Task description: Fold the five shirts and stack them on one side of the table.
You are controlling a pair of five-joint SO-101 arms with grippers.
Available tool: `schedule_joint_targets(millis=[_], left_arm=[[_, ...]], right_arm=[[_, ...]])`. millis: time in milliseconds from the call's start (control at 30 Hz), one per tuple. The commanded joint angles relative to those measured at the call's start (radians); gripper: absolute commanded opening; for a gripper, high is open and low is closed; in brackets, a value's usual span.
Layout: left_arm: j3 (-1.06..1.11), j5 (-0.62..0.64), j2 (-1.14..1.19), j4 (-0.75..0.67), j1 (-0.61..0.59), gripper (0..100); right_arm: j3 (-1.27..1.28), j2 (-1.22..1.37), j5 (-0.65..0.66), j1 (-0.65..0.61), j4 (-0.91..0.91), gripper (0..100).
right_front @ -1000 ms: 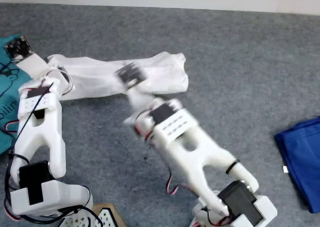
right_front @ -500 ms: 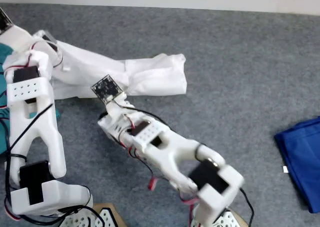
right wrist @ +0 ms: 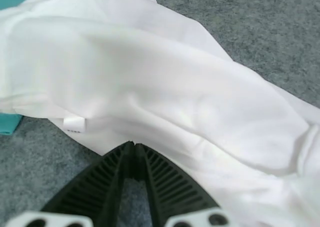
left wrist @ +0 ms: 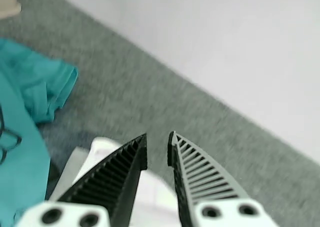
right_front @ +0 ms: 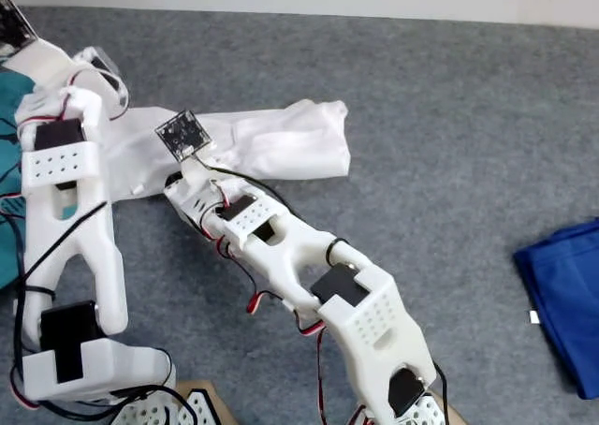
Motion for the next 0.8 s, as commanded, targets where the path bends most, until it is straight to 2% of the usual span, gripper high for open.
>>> schedule_joint_targets(millis=[0,100,167,267,367,500,633,767], left_arm=[[0.062,0.002,-0.056,0.012,-0.01,10],[0.173,0.002,-0.058,0.038,-0.019,10],[0.248,0.0,-0.058,0.038,-0.022,10],[0.341,-0.055,-0.058,0.038,-0.039,10],[0.426,-0.101,-0.058,0.035,-0.05,10],[0.444,-0.1,-0.058,0.041,-0.111,10],[0.438,-0.103,-0.058,0.13,-0.122,10],[0.443,-0.104,-0.058,0.141,-0.125,10]], right_arm=[[-0.033,-0.093,0.011,0.012,0.091,1.3],[0.012,-0.214,0.017,0.015,0.277,1.3],[0.044,-0.318,0.084,0.039,0.41,1.3],[0.099,-0.478,0.167,0.044,0.518,1.3],[0.213,-0.645,0.176,0.05,0.535,1.3],[0.351,-0.805,0.176,0.051,0.533,1.3],[0.41,-0.848,0.176,0.064,0.533,1.3],[0.415,-0.829,0.175,0.076,0.533,1.3]])
